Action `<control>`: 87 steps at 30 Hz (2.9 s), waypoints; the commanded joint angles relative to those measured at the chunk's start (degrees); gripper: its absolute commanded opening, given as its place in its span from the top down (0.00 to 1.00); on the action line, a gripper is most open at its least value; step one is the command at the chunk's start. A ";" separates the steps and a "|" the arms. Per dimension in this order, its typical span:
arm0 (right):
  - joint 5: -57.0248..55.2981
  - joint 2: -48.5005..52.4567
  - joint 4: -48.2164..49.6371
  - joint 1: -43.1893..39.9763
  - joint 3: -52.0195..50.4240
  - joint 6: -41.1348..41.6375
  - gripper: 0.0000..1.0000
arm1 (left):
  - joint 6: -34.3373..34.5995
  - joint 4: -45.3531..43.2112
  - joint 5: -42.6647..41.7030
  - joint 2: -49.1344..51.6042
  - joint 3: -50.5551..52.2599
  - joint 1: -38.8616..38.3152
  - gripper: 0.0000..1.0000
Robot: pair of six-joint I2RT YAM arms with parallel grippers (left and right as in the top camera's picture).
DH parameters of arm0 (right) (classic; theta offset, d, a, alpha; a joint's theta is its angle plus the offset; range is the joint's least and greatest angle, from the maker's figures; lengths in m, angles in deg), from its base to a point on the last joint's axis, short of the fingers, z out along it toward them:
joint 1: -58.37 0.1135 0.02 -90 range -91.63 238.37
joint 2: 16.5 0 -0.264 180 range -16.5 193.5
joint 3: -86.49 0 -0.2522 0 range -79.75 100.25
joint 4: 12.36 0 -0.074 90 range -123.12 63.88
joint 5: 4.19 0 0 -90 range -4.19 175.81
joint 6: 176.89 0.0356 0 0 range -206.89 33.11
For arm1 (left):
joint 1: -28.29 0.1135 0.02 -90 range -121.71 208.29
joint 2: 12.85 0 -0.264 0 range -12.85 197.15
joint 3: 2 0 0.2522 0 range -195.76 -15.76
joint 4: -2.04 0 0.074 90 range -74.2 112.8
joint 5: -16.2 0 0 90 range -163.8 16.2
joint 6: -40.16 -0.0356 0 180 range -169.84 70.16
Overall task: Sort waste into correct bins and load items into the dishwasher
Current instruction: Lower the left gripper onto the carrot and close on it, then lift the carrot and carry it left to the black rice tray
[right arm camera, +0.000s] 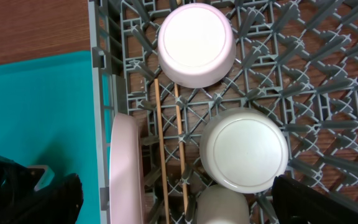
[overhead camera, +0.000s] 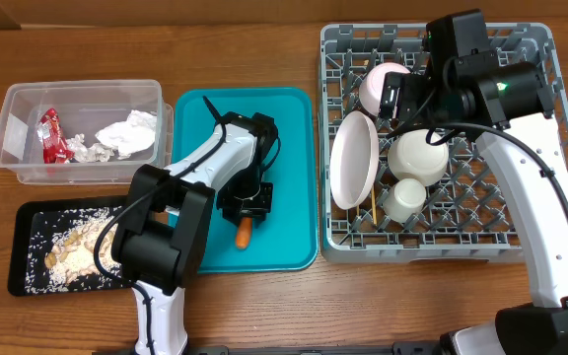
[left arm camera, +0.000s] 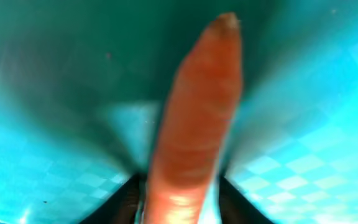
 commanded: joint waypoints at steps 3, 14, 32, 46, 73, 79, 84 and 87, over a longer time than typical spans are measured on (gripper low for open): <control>-0.39 0.07 0.26 -0.07 -0.20 0.09 0.00 | -0.07 -0.96 1.95 1.44 1.40 0.07 0.73; -0.39 0.07 0.26 -0.07 -0.20 0.07 0.00 | -1.79 3.98 2.56 0.50 -7.02 0.17 0.96; -0.39 0.07 0.26 -0.07 -0.20 0.09 0.00 | 5.70 10.51 7.15 -31.39 -11.32 22.05 0.96; -0.39 0.07 0.26 -0.09 -0.20 0.09 0.00 | 13.57 -3.13 -1.20 -41.11 12.79 52.41 0.96; -0.39 0.07 0.26 -0.07 -0.20 0.07 0.00 | 28.55 -46.03 -19.19 -40.98 40.52 70.40 0.90; -0.39 0.07 0.26 -0.07 -0.20 0.09 0.00 | 29.53 -48.13 -18.84 -39.01 40.52 67.84 0.89; -0.39 0.07 0.26 -0.09 -0.20 0.09 0.00 | 30.53 -48.78 -18.47 -35.50 40.52 67.49 0.92; -0.39 0.07 0.26 -0.09 -0.20 0.07 0.00 | 31.67 -49.24 -18.51 -33.70 40.52 67.54 0.93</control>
